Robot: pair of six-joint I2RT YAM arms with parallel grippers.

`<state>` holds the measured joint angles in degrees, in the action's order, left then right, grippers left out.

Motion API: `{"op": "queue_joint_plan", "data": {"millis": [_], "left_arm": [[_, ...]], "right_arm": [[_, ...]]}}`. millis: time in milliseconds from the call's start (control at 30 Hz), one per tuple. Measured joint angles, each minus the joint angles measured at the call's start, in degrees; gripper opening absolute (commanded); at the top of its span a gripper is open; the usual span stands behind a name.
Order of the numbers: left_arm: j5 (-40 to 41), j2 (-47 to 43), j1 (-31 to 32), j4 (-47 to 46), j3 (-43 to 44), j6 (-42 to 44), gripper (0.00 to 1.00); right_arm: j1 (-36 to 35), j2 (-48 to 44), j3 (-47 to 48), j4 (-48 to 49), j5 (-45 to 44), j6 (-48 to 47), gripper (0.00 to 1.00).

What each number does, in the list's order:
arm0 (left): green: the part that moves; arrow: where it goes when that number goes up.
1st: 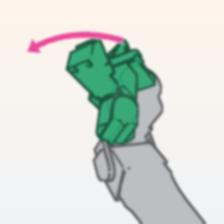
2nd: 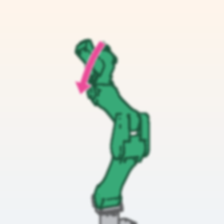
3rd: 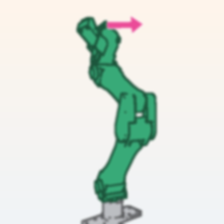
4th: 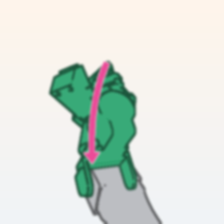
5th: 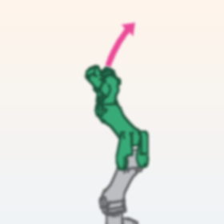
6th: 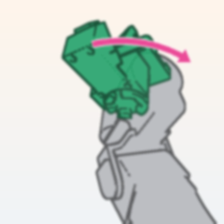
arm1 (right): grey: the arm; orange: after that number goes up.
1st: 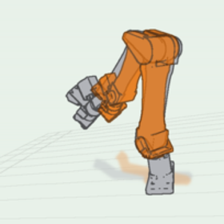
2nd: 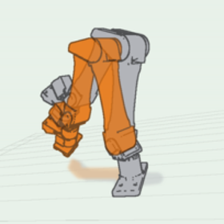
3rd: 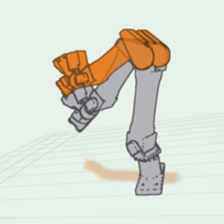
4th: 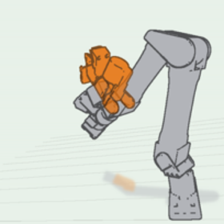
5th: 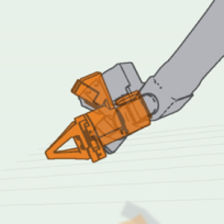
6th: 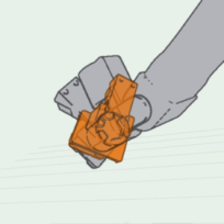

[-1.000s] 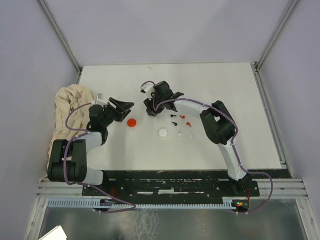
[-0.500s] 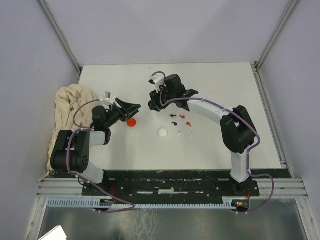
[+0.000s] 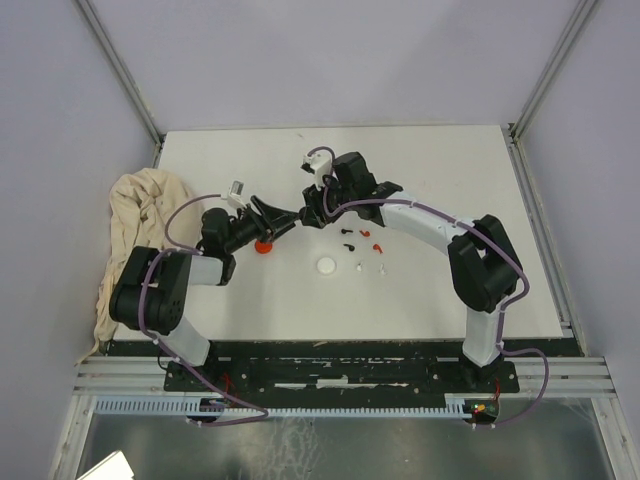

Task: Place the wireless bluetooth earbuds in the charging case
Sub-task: Pick up the charging case at the center of the board.

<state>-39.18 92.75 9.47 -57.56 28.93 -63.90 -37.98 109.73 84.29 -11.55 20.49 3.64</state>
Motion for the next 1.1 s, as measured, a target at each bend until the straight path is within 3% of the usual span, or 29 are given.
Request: {"op": "queue_joint_plan", "data": {"millis": [700,967,1100], "left_arm": [[1.7,3.6,2.9,-0.9,3.0,-0.2,0.54],[1.8,4.2,3.3,-2.2,3.1,-0.4,0.42],[2.3,4.4,3.4,-2.6,3.1,-0.6,0.3]], "right_arm": [[-0.2,-1.6,-1.3,0.0,1.6,0.2,0.31],[-0.2,-1.6,-1.3,-0.1,1.6,0.2,0.31],[-0.2,-1.6,-1.3,0.0,1.6,0.2,0.31]]}}
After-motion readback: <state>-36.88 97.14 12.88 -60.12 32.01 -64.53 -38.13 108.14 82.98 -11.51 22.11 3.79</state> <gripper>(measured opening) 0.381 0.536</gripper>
